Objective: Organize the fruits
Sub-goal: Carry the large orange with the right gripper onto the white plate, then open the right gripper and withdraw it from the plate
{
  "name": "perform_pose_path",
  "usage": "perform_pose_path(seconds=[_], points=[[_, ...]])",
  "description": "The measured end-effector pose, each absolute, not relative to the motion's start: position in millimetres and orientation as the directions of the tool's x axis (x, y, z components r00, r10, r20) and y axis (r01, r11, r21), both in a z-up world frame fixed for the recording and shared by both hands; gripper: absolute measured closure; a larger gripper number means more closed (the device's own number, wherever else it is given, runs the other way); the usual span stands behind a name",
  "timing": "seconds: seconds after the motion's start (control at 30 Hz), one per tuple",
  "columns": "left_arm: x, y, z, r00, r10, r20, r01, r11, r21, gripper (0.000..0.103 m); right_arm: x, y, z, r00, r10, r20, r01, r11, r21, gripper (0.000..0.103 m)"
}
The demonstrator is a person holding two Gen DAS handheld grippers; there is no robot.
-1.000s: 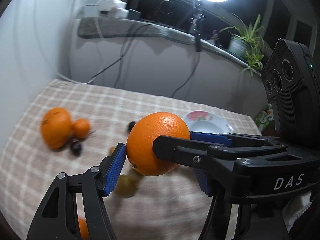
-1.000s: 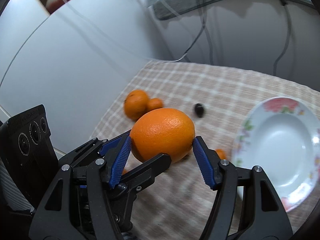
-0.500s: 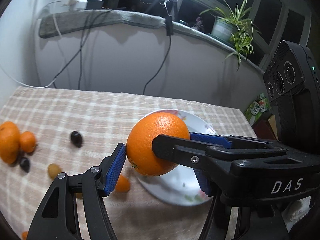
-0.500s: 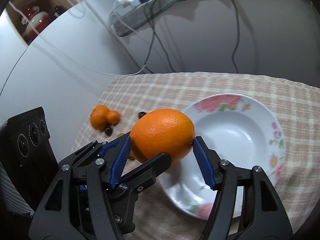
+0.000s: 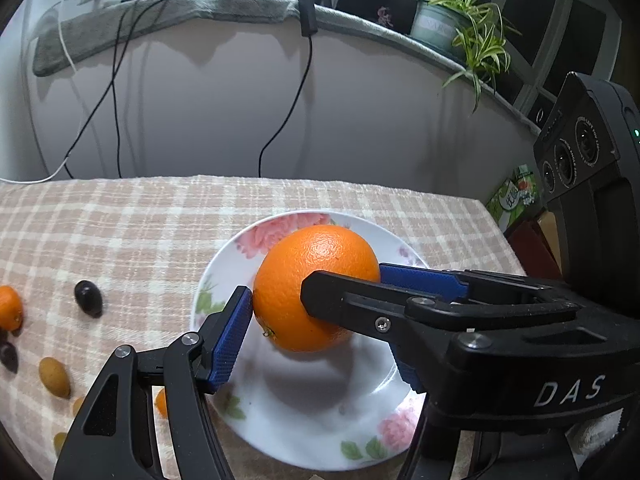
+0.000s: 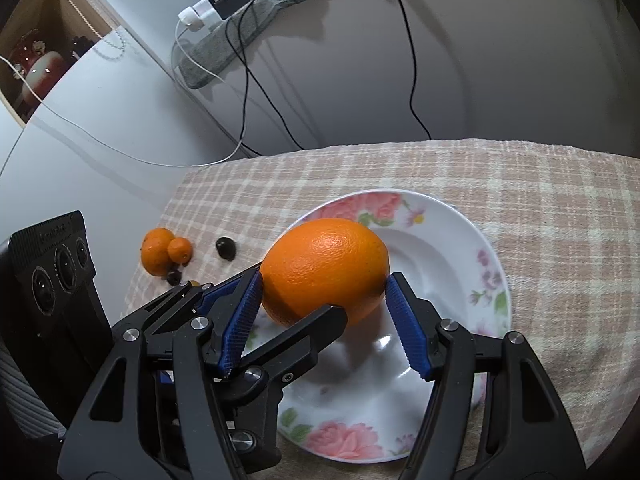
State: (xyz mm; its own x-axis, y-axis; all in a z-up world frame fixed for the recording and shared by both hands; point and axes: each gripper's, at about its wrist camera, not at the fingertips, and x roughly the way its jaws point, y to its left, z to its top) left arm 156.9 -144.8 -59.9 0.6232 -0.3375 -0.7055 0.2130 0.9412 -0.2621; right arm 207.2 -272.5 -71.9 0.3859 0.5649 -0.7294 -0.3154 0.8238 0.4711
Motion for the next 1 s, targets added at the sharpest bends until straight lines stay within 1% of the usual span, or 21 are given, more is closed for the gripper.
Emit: perform_pose_path(seconds=[0.27,0.47,0.77,0.9,1.0], points=[[158.2,-147.1,-62.9,0.604,-0.330,-0.725,0.231,0.944,-0.237,0.038,206.9,-274.7,-74.1,0.395,0.562,-0.727,-0.310,0.826,0.470,0.036],[146.9,-140.7,-57.1,0.634,-0.296,-0.714,0.225,0.954,-0.196,0.038,198.5,-274.1,-56.6,0.459,0.511,-0.727,-0.324,0.858,0.398,0.032],[121.3,-127.5,-41.1,0.688,-0.239,-0.685,0.211,0.969,-0.126,0.038,174.8,-267.3,-35.5,0.540,0.455,-0.708,-0.329,0.889,0.320,0.031],[109.5,-119.2,-36.9,0.703,-0.232,-0.672,0.208,0.971,-0.118,0.038,161.8,-257.5,-26.1,0.568,0.423,-0.706,-0.347,0.901,0.261,0.031],[102.0,-112.3,-33.4,0.711,-0.228,-0.665,0.202,0.972,-0.118,0.038,154.1,-253.6,-21.3,0.588,0.412,-0.696,-0.349,0.906,0.242,0.031]])
